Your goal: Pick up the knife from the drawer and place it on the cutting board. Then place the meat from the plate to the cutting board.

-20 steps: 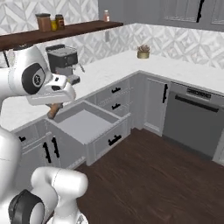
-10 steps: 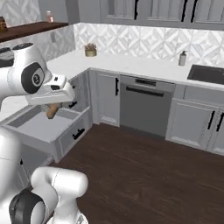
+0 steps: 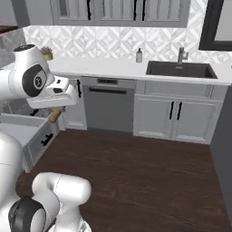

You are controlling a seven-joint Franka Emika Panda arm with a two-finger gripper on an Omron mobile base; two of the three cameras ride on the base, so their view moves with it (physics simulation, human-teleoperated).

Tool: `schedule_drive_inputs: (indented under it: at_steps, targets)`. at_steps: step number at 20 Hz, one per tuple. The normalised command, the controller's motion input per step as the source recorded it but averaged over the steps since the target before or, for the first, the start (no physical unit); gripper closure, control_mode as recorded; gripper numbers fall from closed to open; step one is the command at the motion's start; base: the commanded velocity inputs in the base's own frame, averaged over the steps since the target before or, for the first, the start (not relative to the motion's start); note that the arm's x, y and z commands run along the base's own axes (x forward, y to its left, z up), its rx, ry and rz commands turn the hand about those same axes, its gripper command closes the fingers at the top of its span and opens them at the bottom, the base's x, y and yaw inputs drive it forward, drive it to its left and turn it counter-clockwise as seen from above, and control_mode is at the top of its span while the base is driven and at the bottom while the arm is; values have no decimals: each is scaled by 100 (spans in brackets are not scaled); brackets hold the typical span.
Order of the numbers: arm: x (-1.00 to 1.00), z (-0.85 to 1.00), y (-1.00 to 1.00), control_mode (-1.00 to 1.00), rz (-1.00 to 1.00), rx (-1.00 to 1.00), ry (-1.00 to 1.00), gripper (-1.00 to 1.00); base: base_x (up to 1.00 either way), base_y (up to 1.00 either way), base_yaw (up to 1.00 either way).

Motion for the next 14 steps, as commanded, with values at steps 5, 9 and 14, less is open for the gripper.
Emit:
schedule_drive_inputs:
  at_steps: [5, 9, 14]
  targets:
    - [0, 0, 0, 100, 0, 0, 0, 100, -19, -39, -42]
    - [0, 0, 0, 100, 0, 0, 0, 100, -13, -38, -42]
    - [0, 0, 0, 100, 0, 0, 0, 100, -10, -39, -43]
